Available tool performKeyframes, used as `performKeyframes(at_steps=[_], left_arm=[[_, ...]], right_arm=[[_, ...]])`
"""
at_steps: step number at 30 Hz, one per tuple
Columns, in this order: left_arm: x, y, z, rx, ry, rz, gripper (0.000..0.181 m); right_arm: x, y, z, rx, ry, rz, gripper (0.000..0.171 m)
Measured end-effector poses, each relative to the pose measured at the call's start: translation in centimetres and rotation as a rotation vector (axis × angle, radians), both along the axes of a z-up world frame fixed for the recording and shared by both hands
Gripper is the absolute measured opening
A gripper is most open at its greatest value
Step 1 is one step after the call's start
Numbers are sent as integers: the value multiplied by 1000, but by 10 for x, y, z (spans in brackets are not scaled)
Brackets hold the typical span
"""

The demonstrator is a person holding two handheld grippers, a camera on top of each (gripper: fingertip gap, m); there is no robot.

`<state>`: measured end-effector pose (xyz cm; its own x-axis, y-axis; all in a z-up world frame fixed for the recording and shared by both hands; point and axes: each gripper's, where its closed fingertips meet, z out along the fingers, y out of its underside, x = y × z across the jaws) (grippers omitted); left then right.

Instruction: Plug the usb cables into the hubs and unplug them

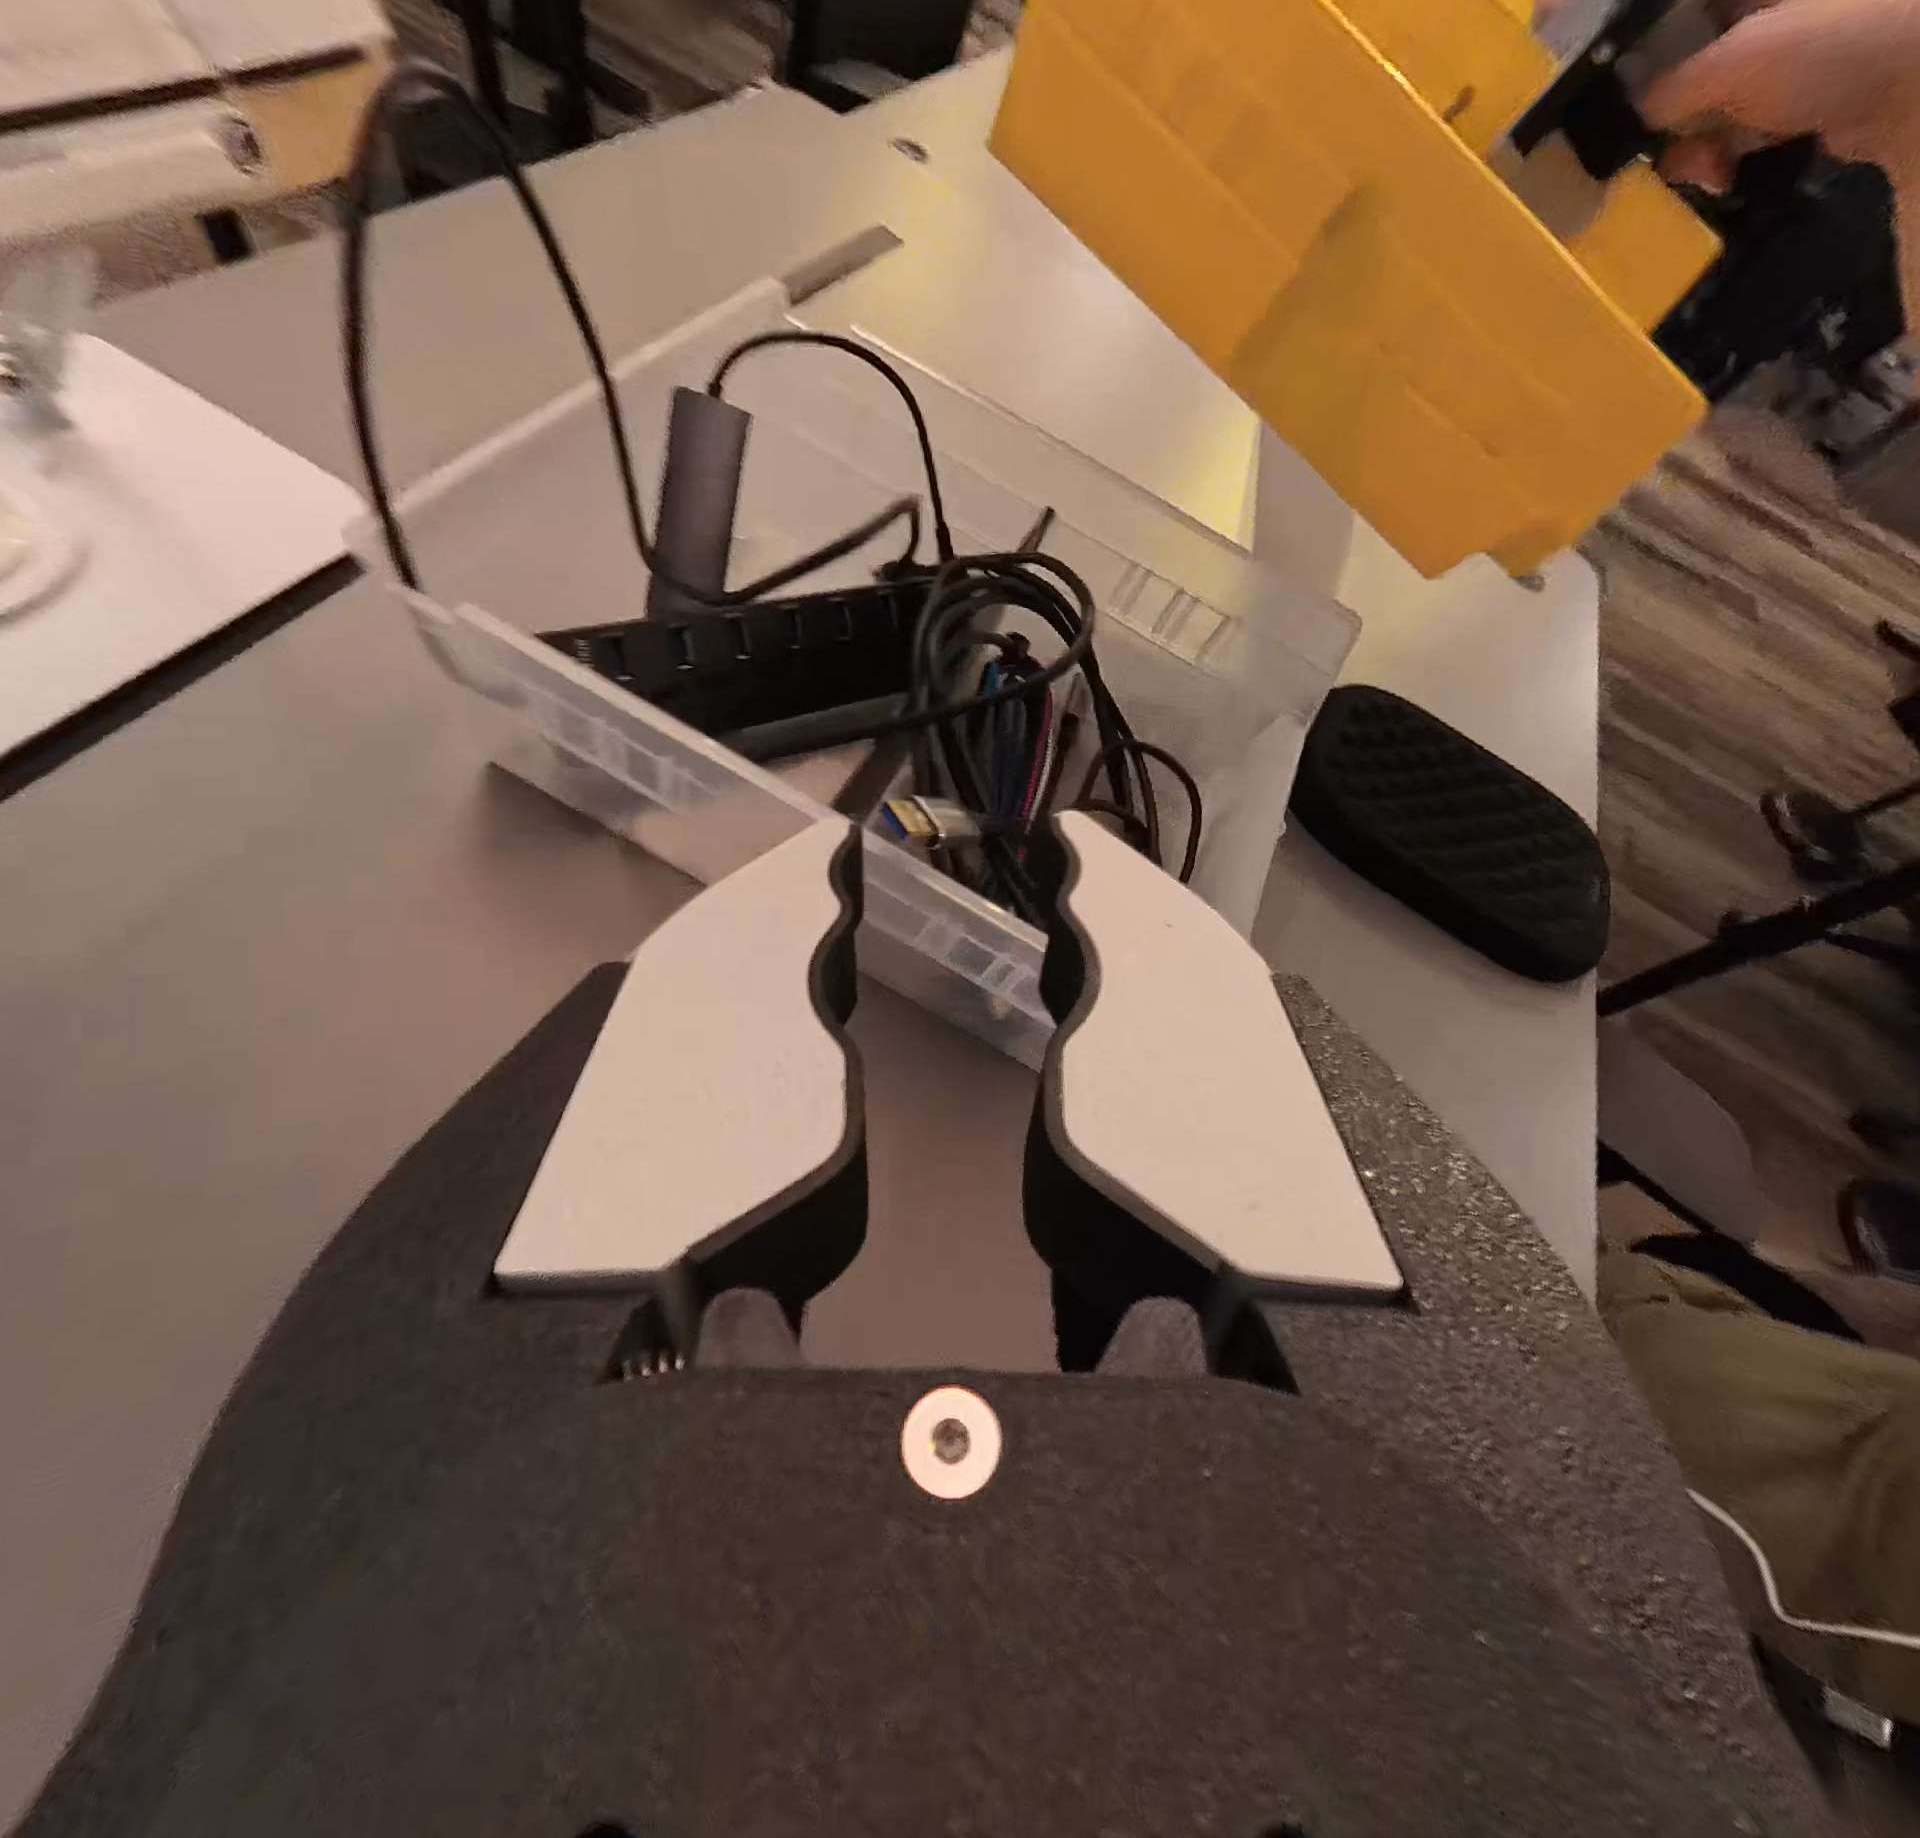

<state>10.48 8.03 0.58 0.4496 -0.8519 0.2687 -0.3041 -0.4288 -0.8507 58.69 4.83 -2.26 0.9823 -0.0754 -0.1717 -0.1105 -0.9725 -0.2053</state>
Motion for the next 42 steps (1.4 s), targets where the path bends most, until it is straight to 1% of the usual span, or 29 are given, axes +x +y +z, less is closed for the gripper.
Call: performKeyframes(at_steps=[1,3,6,9,11,15,17,20,23,24,26,27,29,30,32,33,35,37,39,42], left_arm=[[7,-4,-7,2,24,-25,30],[13,-5,-20,14,85,-25,32],[14,-5,-27,24,127,-25,33],[14,-9,-27,-12,114,-43,34],[13,-10,-30,-33,122,-51,34],[10,-5,-38,-18,167,-29,32],[10,-4,-43,-27,182,-19,33],[13,-5,-50,-70,183,-18,40],[16,-5,-55,-97,189,5,47],[18,-6,-57,-107,186,9,49],[25,-9,-60,-133,165,-1,49],[28,-9,-64,-160,156,4,50],[31,-7,-79,-202,181,27,53],[34,-7,-83,-218,170,25,55],[38,-6,-86,-260,152,34,52],[40,-6,-85,-282,149,33,47],[39,1,-86,-299,184,50,46],[40,8,-86,-338,209,52,41],[41,8,-88,-413,254,30,35],[38,4,-89,-431,383,21,27]], right_arm=[[7,3,-14,16,6,-14,5],[13,9,-41,34,17,-27,6],[5,14,-78,-15,68,5,5],[-7,21,-105,-73,95,55,5],[-10,27,-116,-110,97,58,5],[-13,35,-115,-136,63,82,5],[-17,34,-113,-159,62,107,11],[-19,34,-111,-157,92,82,14],[-18,44,-101,-44,161,13,16],[-16,49,-97,15,184,-24,15],[-11,54,-93,103,235,-114,21],[-11,56,-93,140,268,-152,20],[-16,56,-92,168,314,-191,20],[-17,56,-91,180,294,-186,19],[-19,52,-92,141,215,-109,19],[-19,51,-92,124,174,-78,18],[-22,51,-93,112,134,-33,16],[-26,52,-93,111,160,-11,16],[-28,52,-93,115,193,-15,17],[-28,52,-93,124,224,-37,17]])
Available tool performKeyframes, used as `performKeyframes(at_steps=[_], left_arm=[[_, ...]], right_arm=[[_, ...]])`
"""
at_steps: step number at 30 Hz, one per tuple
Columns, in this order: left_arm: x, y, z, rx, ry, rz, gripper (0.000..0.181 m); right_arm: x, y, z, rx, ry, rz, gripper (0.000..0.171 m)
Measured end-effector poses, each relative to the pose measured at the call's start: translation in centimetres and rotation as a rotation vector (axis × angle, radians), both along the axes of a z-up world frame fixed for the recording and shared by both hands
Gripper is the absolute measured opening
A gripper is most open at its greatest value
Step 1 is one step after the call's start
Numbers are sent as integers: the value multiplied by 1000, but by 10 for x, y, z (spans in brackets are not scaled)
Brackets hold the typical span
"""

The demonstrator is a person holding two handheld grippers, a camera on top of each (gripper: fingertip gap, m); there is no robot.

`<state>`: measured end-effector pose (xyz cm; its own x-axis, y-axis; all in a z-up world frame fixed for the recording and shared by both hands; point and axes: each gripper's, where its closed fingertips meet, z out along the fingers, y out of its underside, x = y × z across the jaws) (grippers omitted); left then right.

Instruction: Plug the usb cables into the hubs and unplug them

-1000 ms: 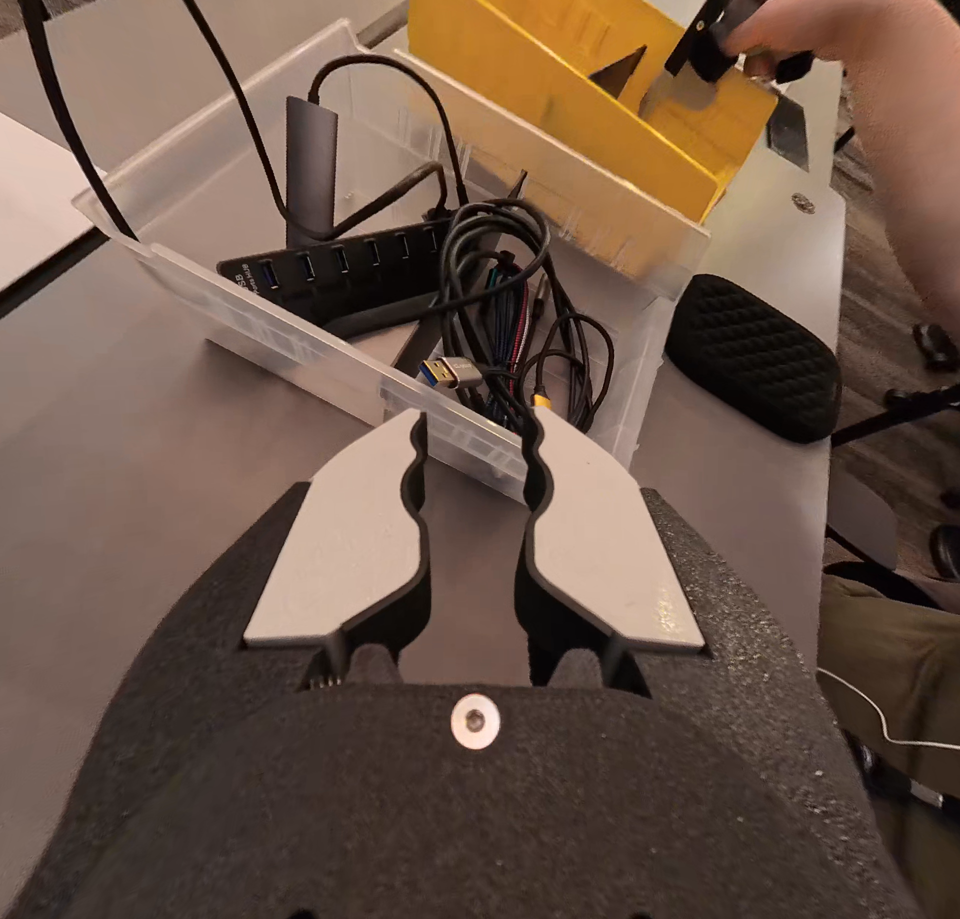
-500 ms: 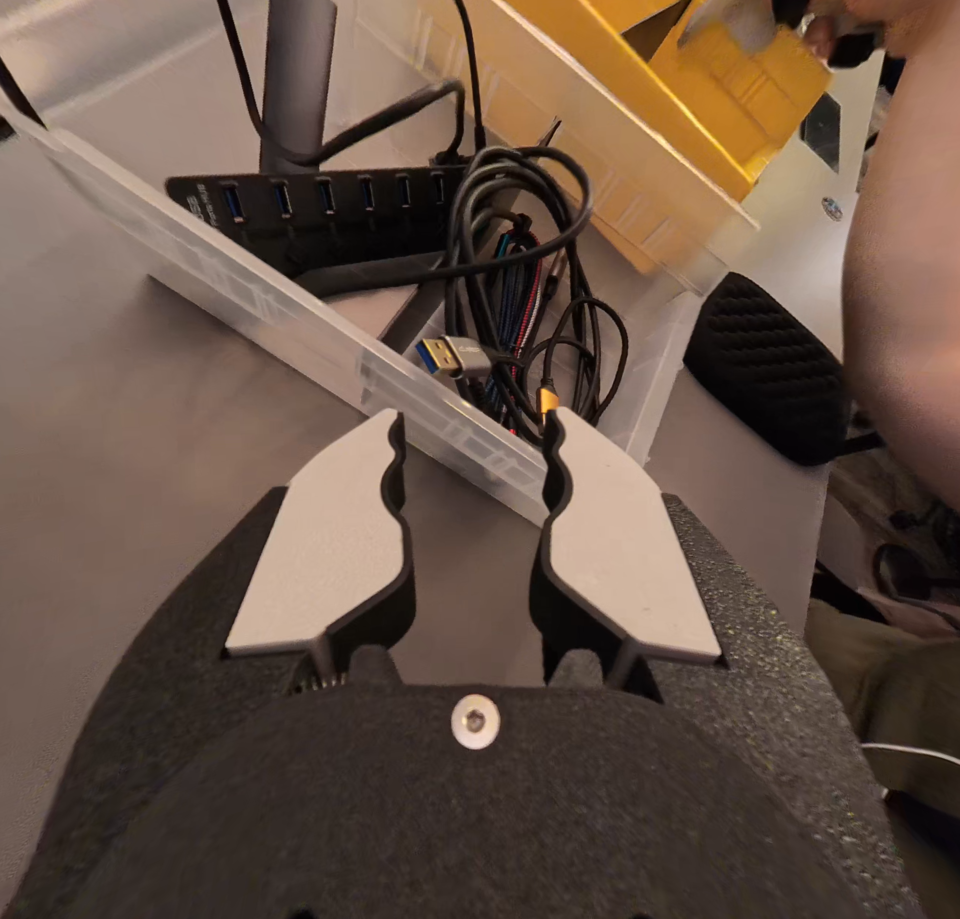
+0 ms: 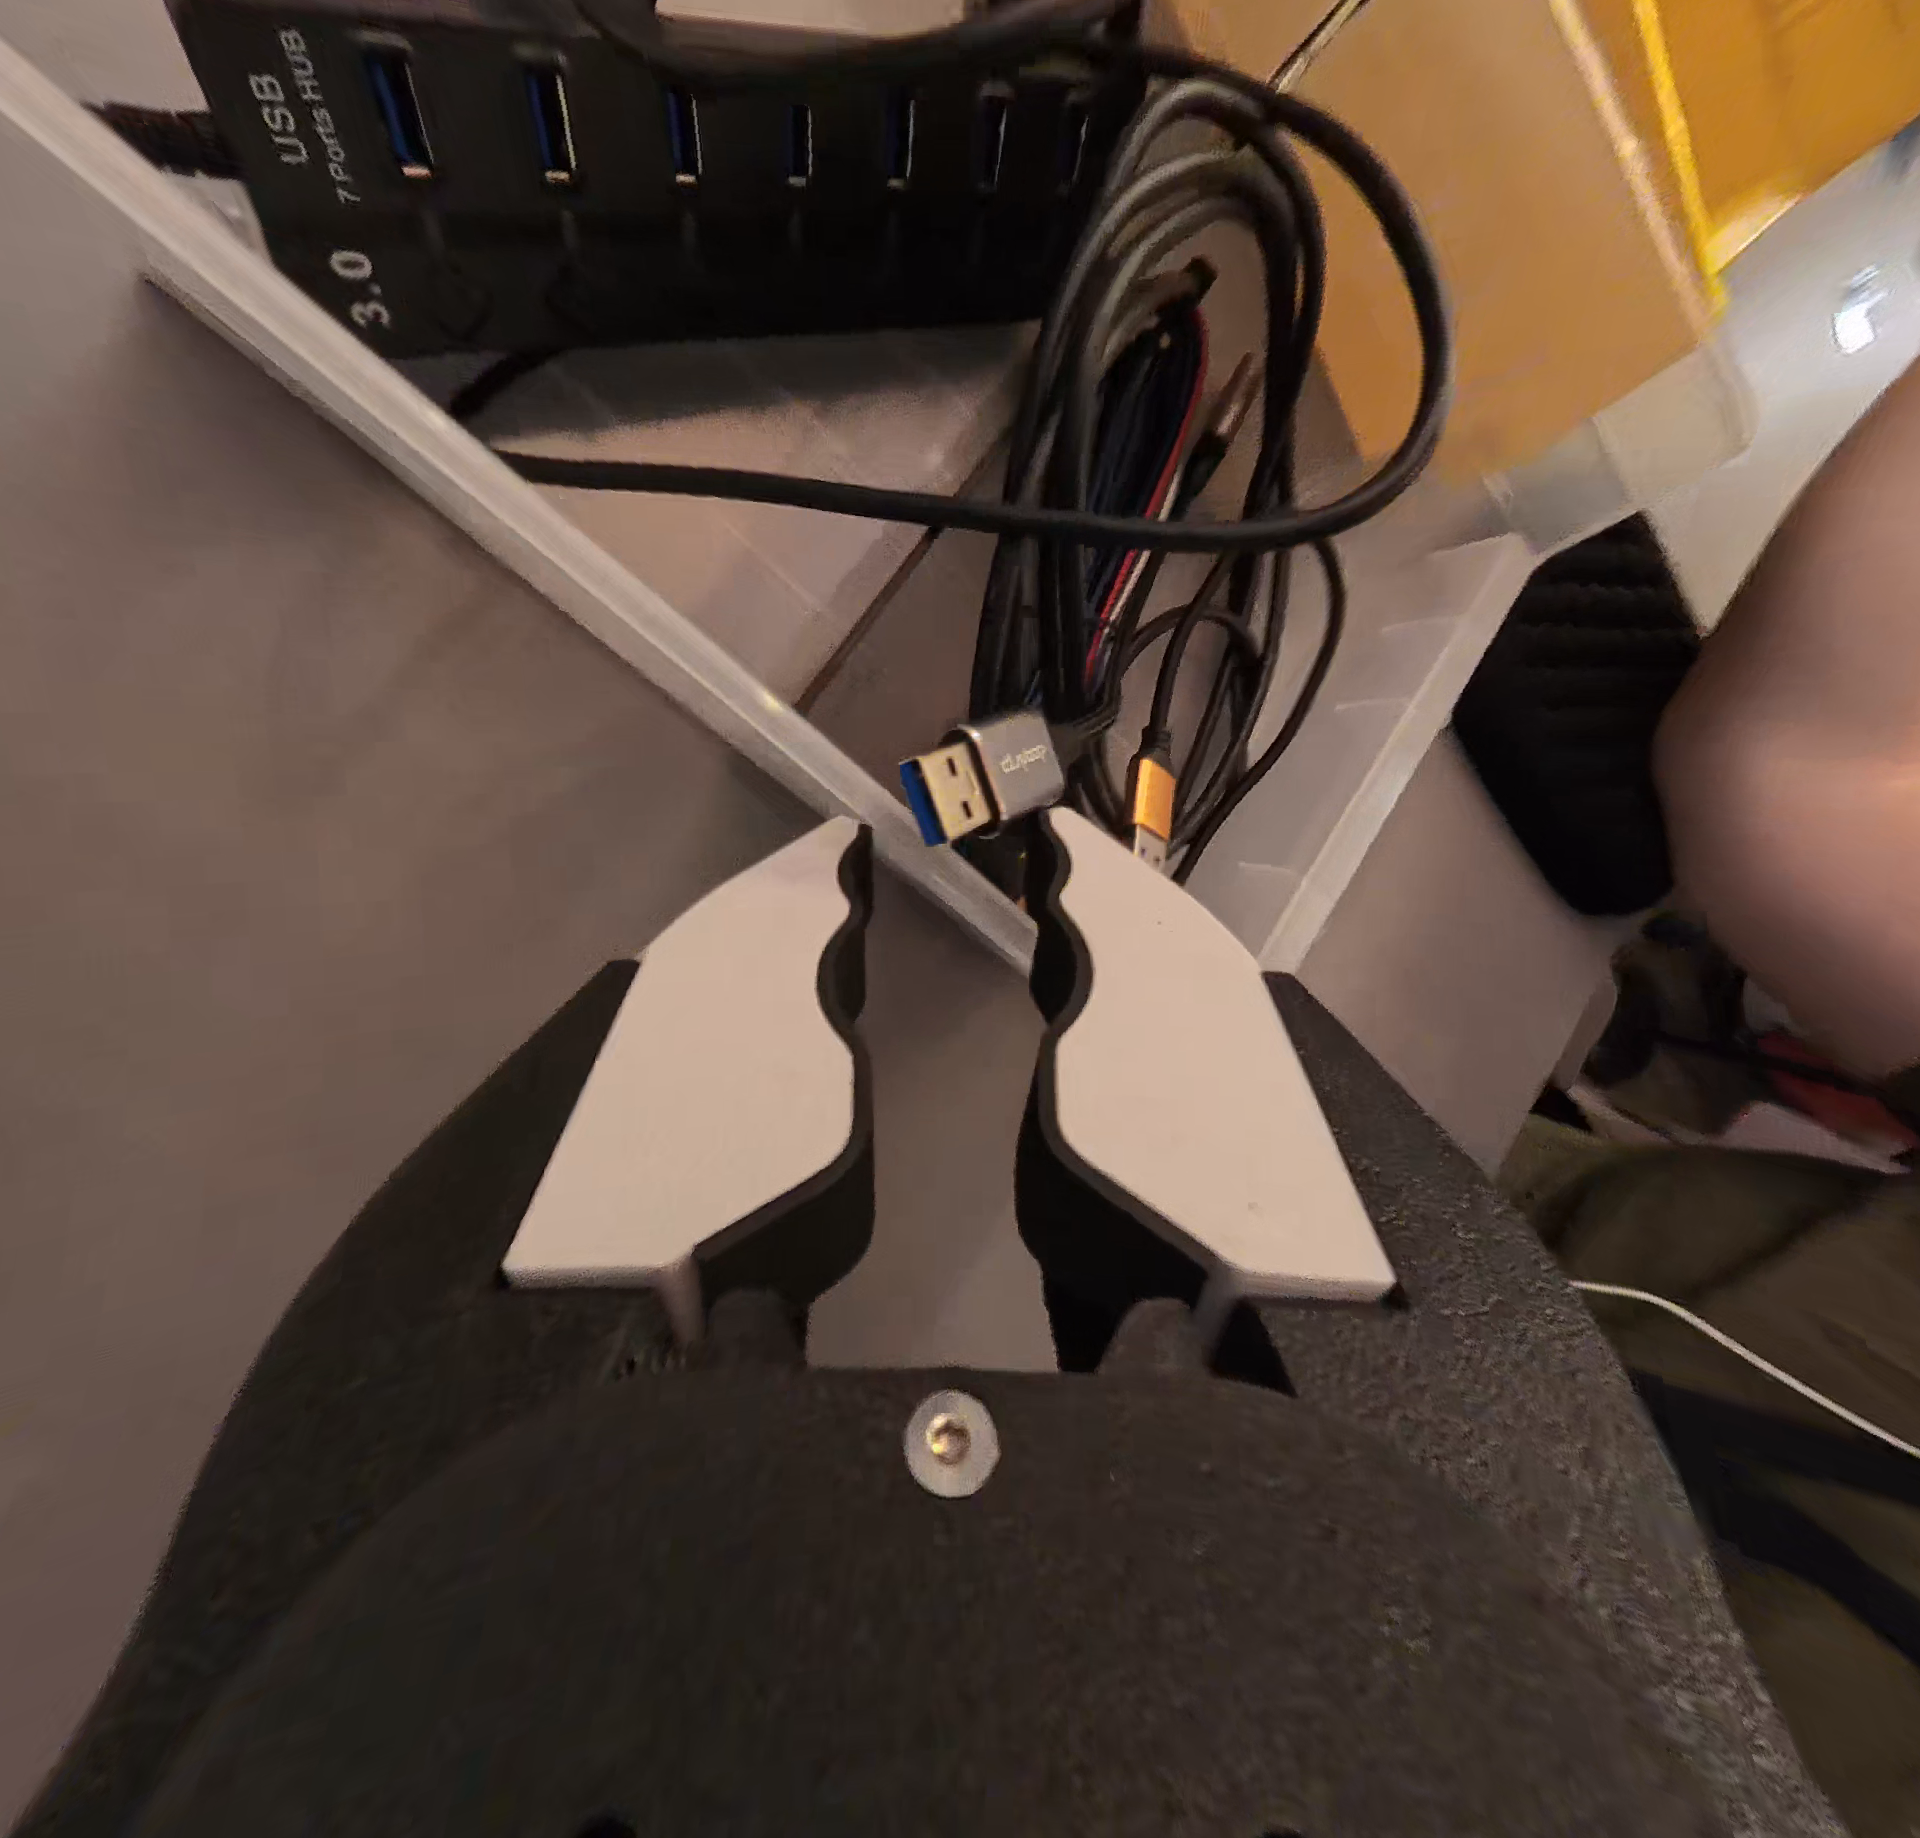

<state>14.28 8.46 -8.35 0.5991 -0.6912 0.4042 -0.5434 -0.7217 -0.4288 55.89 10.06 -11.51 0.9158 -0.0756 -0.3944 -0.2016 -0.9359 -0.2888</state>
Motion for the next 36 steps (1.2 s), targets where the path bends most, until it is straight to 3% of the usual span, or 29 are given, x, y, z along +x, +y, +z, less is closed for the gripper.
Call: performKeyframes(at_steps=[7,12,19,26,32,36], left_arm=[[-9,1,-2,-16,243,-12,18],[-52,18,-2,15,450,30,12],[-122,35,-2,-28,423,213,3],[-228,45,-1,-61,373,453,4],[-321,28,0,-88,369,661,4],[-360,10,1,-109,339,759,3]], right_arm=[[2,0,-1,-11,-46,16,16],[-1,0,1,26,34,18,21],[-7,-1,0,-2,-21,83,18],[-38,2,0,-46,-19,175,18],[-79,-2,0,-114,87,253,24],[-82,0,-1,-131,21,276,19]])
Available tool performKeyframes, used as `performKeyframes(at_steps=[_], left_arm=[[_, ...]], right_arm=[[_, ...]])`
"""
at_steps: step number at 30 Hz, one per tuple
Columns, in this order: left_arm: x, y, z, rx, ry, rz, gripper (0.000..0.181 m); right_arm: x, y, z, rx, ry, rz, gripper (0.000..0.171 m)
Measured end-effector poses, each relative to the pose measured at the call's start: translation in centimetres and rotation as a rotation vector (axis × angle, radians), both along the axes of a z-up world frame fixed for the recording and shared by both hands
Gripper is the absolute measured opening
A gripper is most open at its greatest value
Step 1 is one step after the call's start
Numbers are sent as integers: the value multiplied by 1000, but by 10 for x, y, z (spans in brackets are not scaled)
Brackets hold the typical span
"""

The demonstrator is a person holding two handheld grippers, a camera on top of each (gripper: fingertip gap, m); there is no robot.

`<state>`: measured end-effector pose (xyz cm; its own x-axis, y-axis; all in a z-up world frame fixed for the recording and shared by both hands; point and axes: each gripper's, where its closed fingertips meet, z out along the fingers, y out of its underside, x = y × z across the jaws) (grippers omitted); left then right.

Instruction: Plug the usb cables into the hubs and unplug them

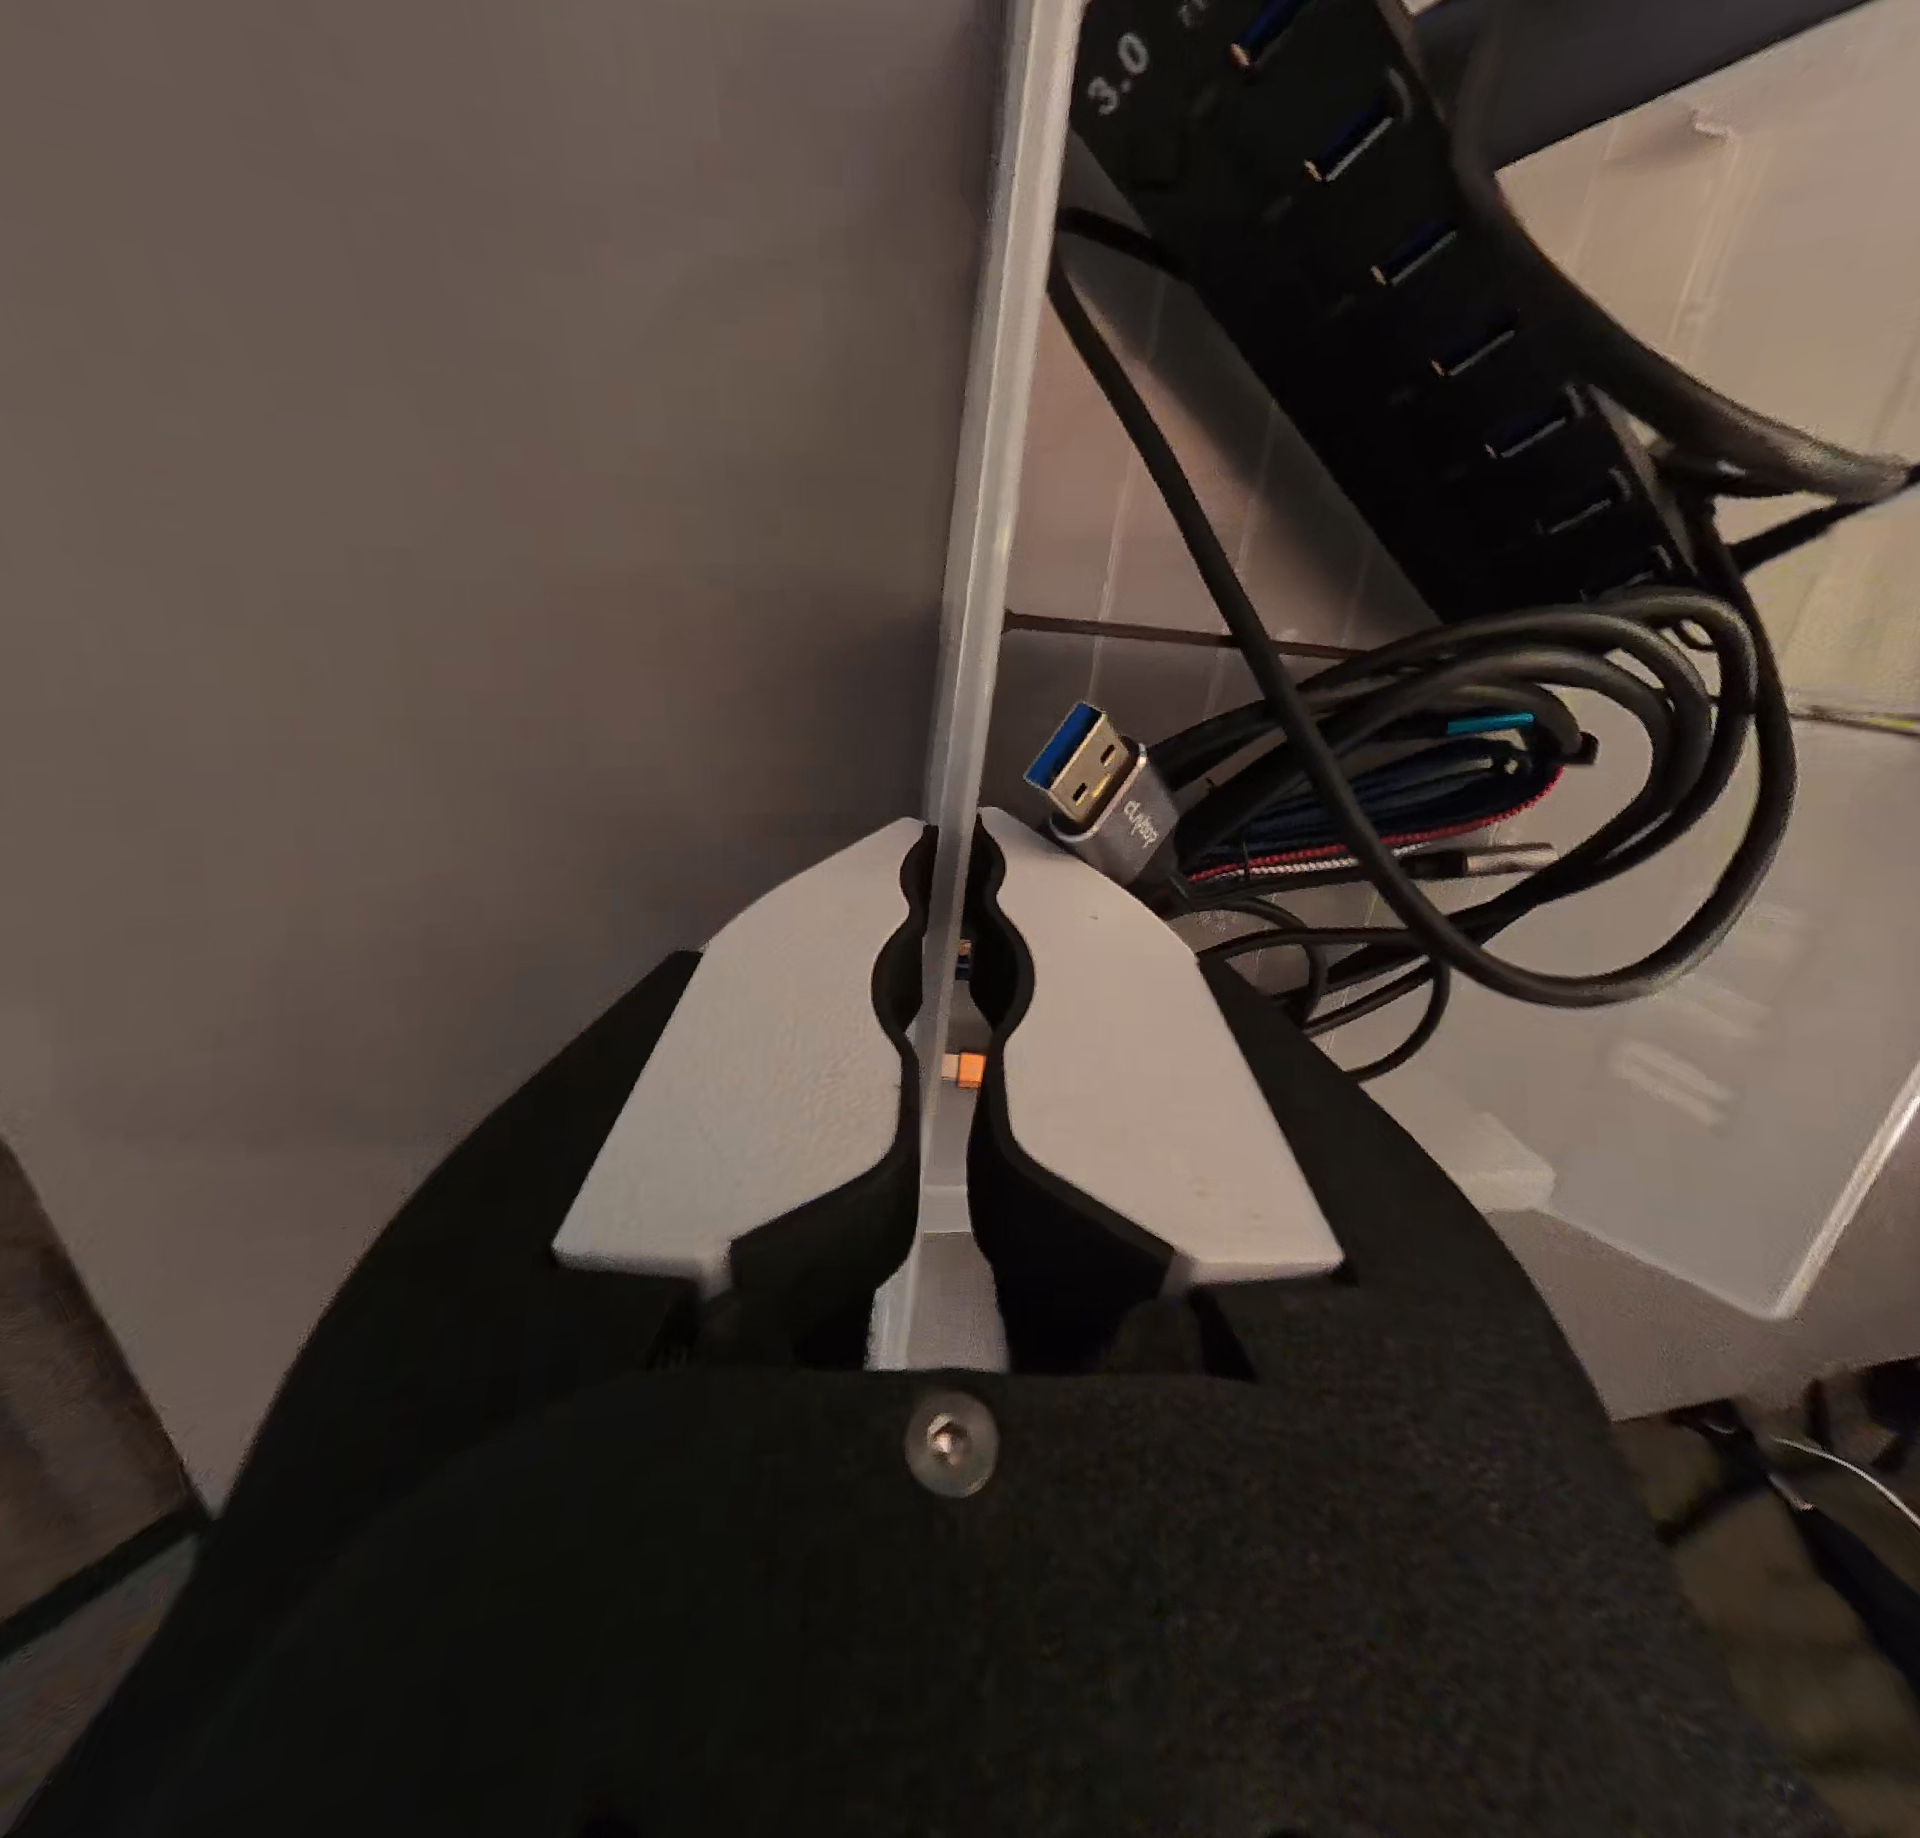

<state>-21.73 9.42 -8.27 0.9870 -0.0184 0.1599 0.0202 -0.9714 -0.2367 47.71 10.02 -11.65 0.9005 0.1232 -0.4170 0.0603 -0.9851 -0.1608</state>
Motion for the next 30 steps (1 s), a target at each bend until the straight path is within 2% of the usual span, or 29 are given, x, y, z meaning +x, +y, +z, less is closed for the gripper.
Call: performKeyframes(at_steps=[9,15,19,24,27,30], left_arm=[[-15,-13,0,60,-83,28,4],[-31,-15,0,81,1,21,3],[-31,-14,1,136,-70,41,4],[-31,-24,0,144,-38,-52,4],[-25,-35,-10,81,-42,-119,15],[-31,-46,-22,-5,74,-228,5]], right_arm=[[12,4,0,24,-53,-20,16],[17,4,-1,38,-69,-22,15],[23,2,-1,33,-79,-40,14],[30,-1,-1,26,-90,-66,13],[31,-1,-3,14,-128,-60,12],[32,-2,-7,-12,-181,-47,9]])
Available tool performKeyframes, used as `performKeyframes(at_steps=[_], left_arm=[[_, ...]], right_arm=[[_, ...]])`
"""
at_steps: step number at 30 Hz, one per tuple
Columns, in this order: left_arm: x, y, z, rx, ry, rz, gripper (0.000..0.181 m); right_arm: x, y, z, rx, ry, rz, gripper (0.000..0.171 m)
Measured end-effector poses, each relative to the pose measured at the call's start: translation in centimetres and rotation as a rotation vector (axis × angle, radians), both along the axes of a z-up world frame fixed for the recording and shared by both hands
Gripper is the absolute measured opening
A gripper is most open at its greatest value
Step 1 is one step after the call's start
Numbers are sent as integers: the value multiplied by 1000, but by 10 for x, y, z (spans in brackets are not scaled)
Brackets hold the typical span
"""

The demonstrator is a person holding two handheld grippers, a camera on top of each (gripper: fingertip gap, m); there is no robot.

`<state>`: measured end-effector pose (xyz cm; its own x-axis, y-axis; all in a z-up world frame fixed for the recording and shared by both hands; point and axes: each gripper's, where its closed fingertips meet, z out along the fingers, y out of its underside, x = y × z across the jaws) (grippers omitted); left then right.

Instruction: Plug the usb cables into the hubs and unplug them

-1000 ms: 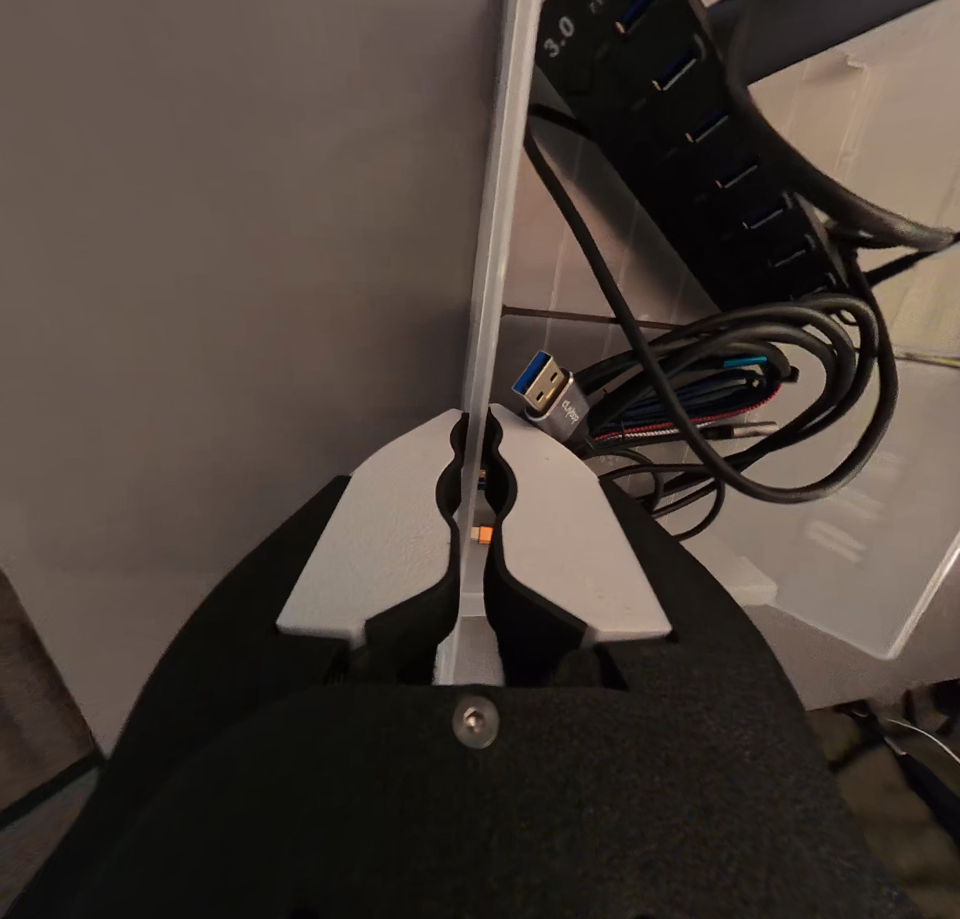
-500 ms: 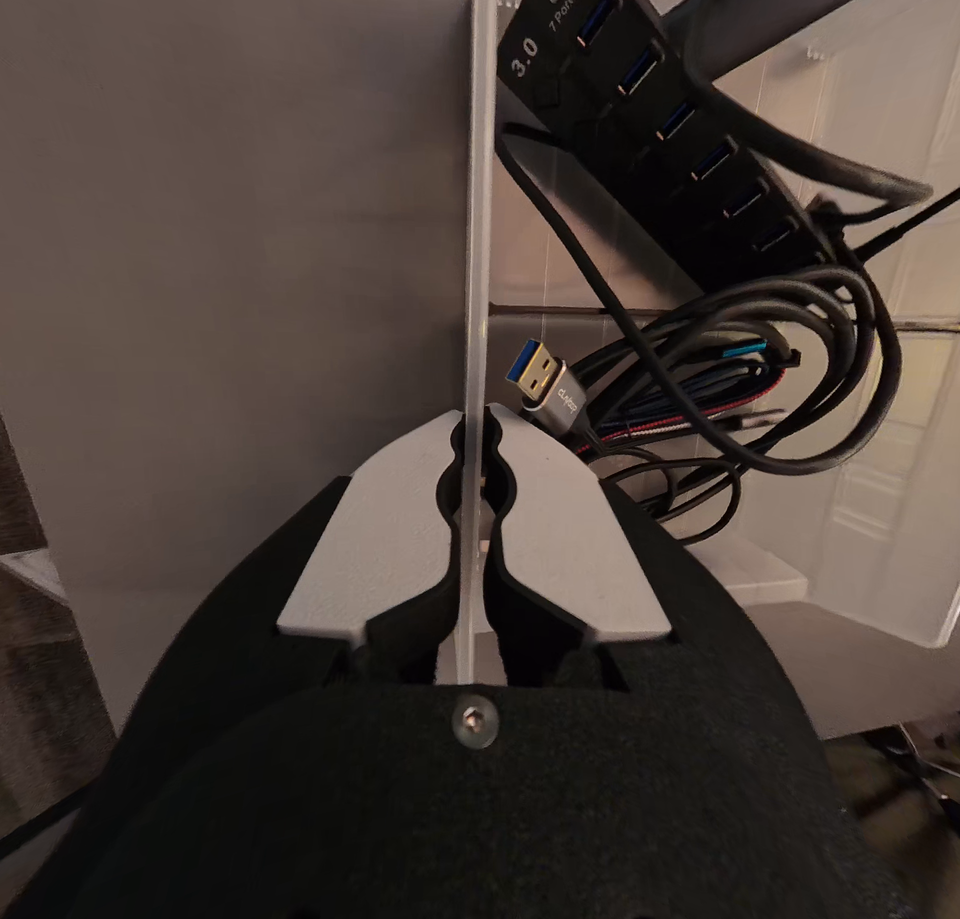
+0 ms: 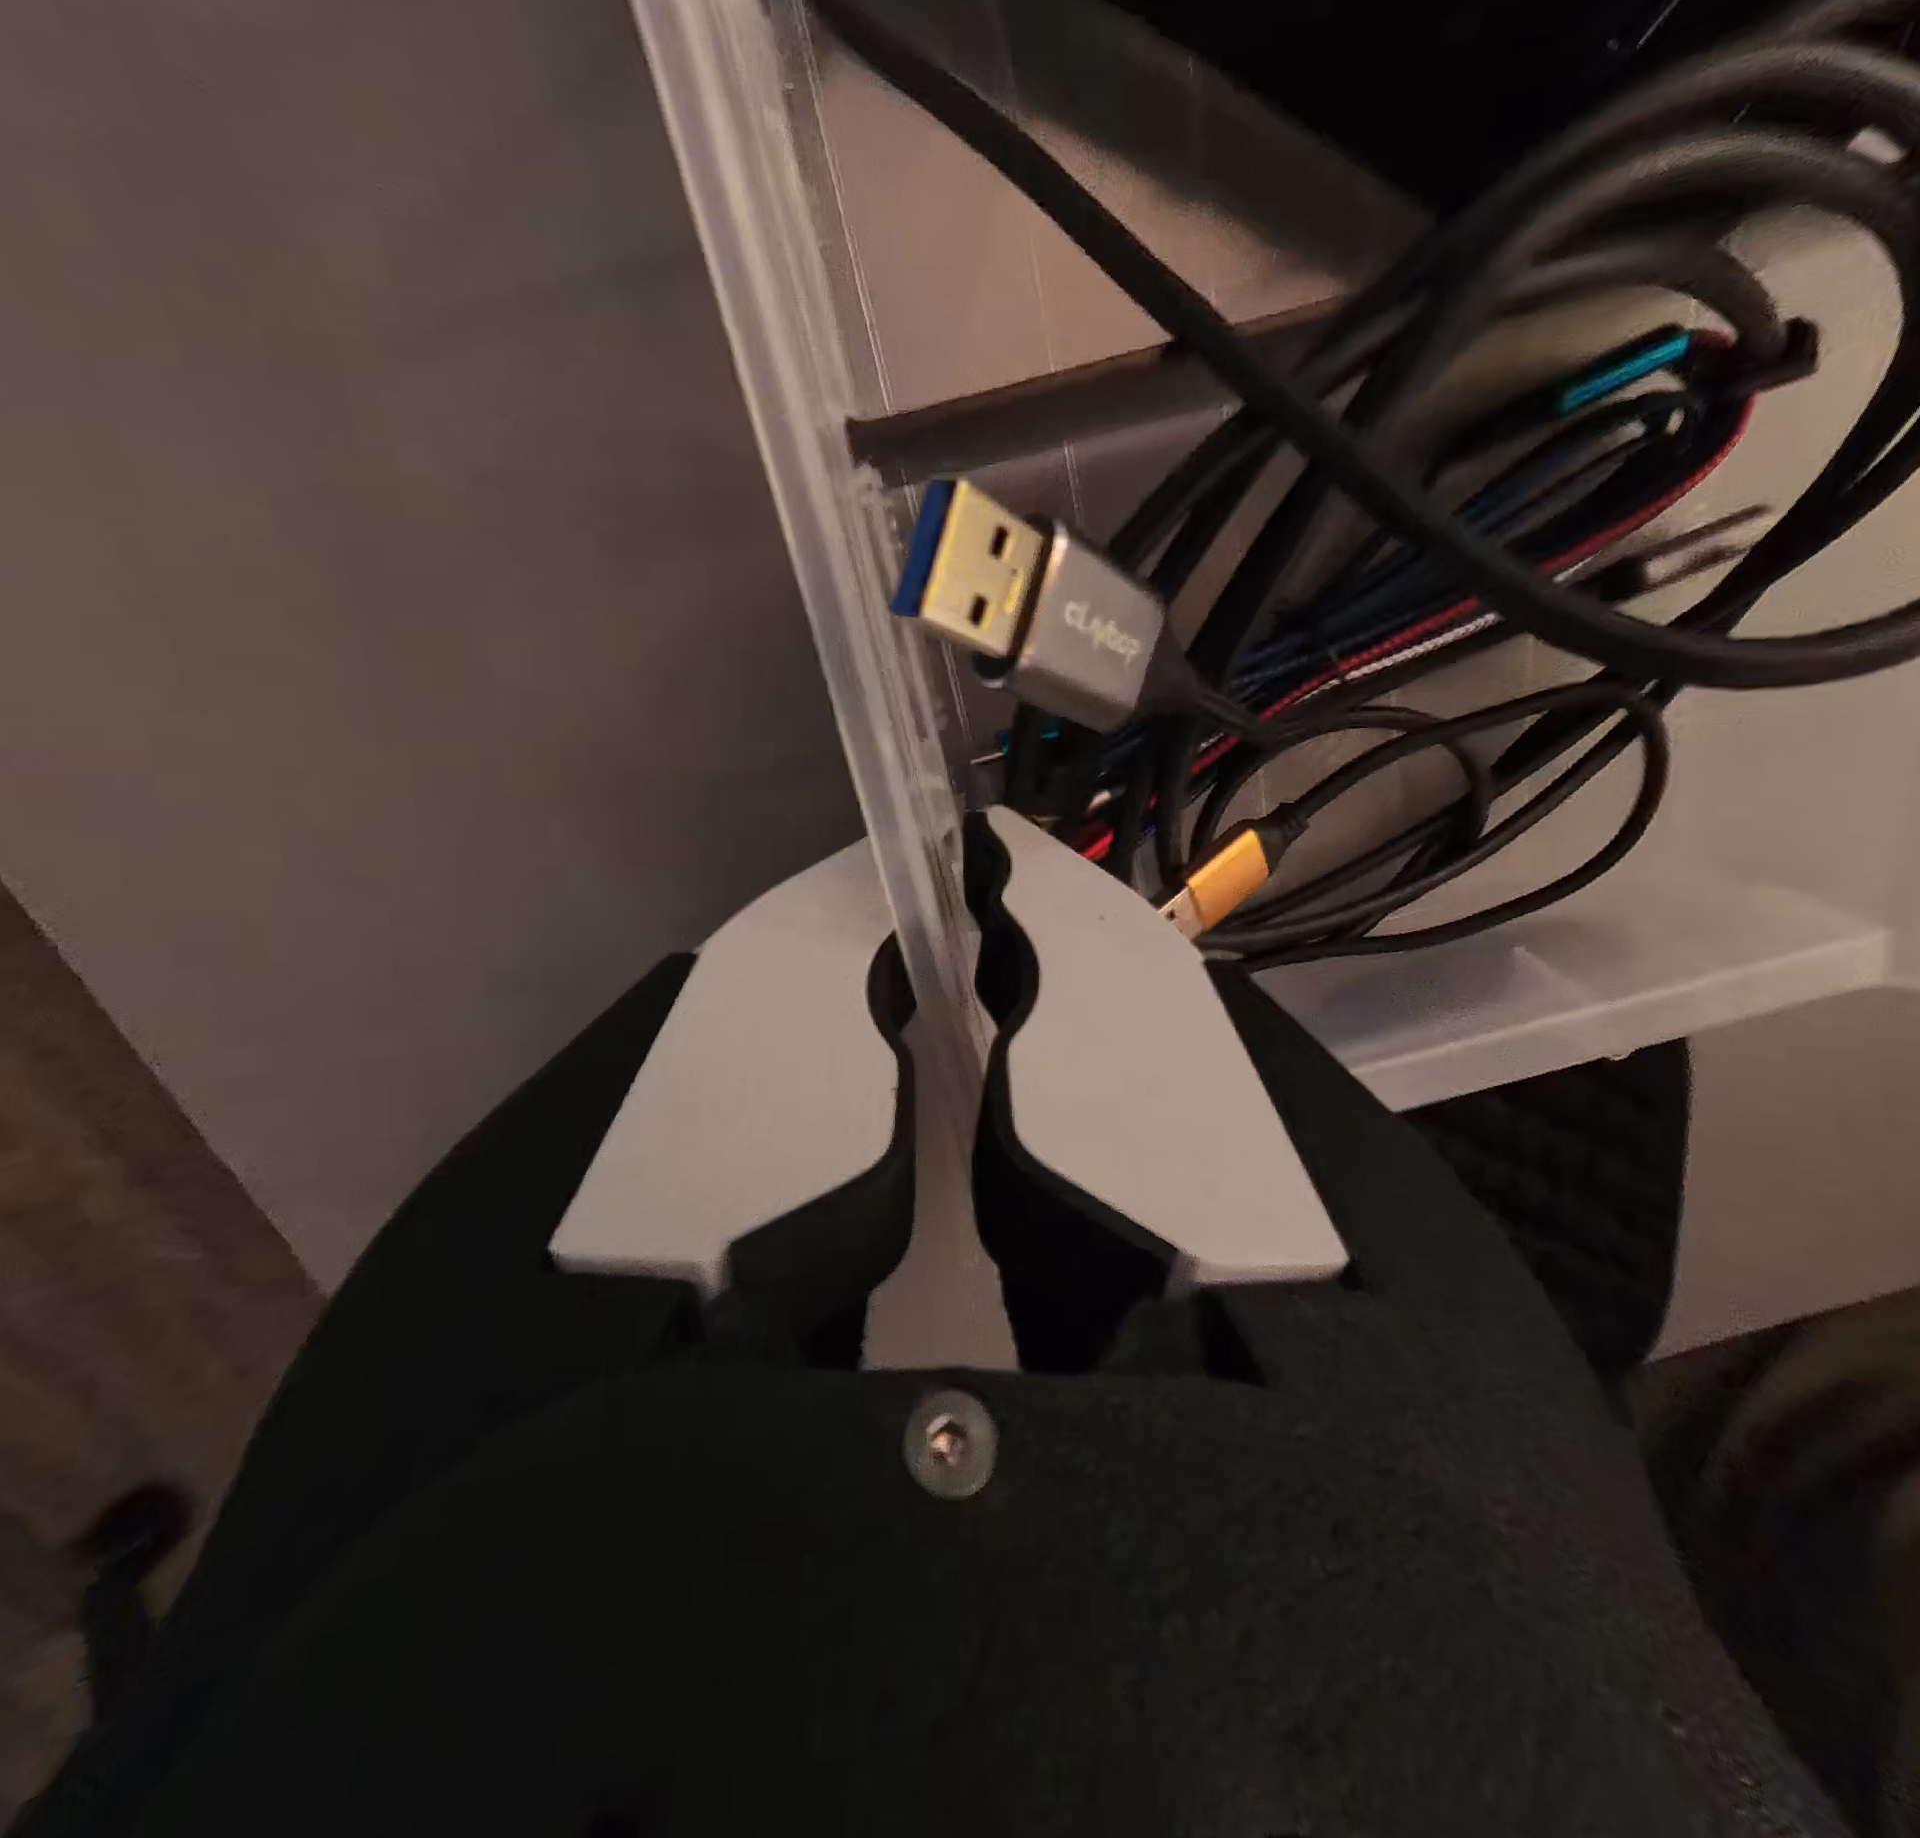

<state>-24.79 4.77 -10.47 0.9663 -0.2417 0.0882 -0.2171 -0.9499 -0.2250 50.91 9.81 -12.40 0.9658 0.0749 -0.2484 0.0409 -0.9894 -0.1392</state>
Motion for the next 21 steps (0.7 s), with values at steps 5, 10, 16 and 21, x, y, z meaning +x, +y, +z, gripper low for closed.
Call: performKeyframes(at_steps=[5,10,16,21], left_arm=[[-2,10,1,31,-51,119,4],[-5,14,1,49,-104,172,6],[-21,17,2,73,-157,331,8],[-31,8,2,88,-130,396,6]], right_arm=[[1,0,-2,-15,-34,-1,8],[1,0,-2,-12,-25,-3,8],[-1,0,-1,2,9,1,10],[-2,0,0,14,36,9,12]])
